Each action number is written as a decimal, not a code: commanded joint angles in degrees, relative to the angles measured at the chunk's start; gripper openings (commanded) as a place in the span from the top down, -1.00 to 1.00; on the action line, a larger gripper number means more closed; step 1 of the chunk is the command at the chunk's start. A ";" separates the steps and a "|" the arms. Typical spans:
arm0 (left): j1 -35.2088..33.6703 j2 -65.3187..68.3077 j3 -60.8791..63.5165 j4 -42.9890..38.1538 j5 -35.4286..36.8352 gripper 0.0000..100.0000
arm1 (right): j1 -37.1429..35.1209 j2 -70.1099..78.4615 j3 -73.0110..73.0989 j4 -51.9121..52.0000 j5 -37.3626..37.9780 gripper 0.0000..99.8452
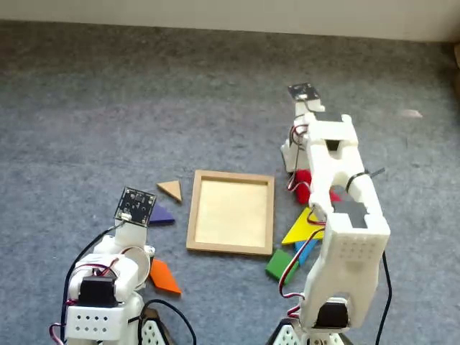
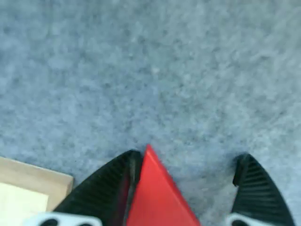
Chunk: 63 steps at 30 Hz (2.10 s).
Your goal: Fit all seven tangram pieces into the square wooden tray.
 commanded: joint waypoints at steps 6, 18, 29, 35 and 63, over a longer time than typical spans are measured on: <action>-0.92 -2.59 1.19 0.70 -0.18 0.97 | 10.42 0.04 -8.57 0.13 0.09 0.38; -0.92 -2.59 1.19 0.70 -0.18 0.97 | 6.73 -10.59 -12.53 17.89 0.09 0.38; -0.92 -2.59 1.19 0.70 -0.18 0.97 | -3.82 -17.71 -10.15 25.71 -12.66 0.38; -0.92 -2.59 1.19 0.70 -0.18 0.97 | -4.62 -23.34 4.53 13.05 -16.62 0.35; -0.92 -2.59 1.19 0.70 -0.18 0.98 | -0.57 -19.03 25.71 -8.40 -15.30 0.25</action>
